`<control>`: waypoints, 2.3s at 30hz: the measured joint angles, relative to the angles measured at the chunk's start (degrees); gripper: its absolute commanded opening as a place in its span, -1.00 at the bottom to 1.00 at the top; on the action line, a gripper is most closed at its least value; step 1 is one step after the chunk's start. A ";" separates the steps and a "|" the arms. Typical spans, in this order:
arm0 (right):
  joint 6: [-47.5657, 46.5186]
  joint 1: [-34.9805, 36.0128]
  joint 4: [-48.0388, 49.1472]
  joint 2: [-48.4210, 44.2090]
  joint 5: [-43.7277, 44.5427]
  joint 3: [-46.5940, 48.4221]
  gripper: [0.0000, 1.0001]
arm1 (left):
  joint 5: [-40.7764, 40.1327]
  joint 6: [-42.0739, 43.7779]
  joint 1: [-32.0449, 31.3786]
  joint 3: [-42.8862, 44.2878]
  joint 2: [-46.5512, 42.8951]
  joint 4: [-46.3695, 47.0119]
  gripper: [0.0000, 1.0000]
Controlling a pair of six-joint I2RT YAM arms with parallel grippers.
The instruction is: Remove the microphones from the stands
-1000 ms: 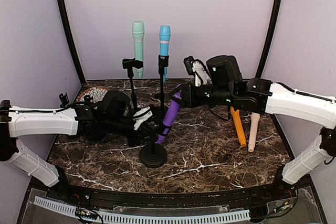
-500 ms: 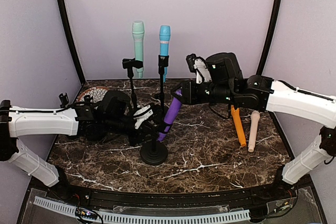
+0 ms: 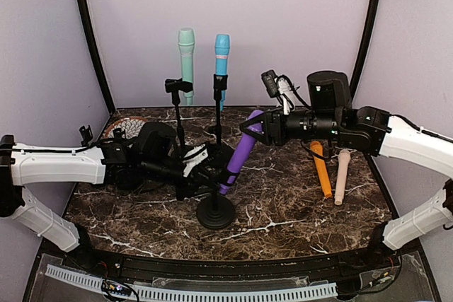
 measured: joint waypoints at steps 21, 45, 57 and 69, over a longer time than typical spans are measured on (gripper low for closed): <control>6.69 -0.20 -6.56 2.78 8.94 5.92 -0.81 | -5.75 -0.04 -0.48 0.00 -0.74 0.02 -1.00; 9.20 -5.35 -7.67 2.67 5.49 9.31 -0.78 | -7.15 0.28 -0.46 -0.70 0.09 -1.90 -1.00; 5.03 -9.46 -9.92 -2.32 10.88 9.57 -0.77 | -7.10 0.35 0.15 -1.44 -0.76 -3.48 -1.00; 3.72 -12.33 -34.71 1.22 26.43 15.26 -0.75 | -16.55 -5.09 16.41 -1.46 -6.36 -5.79 -1.00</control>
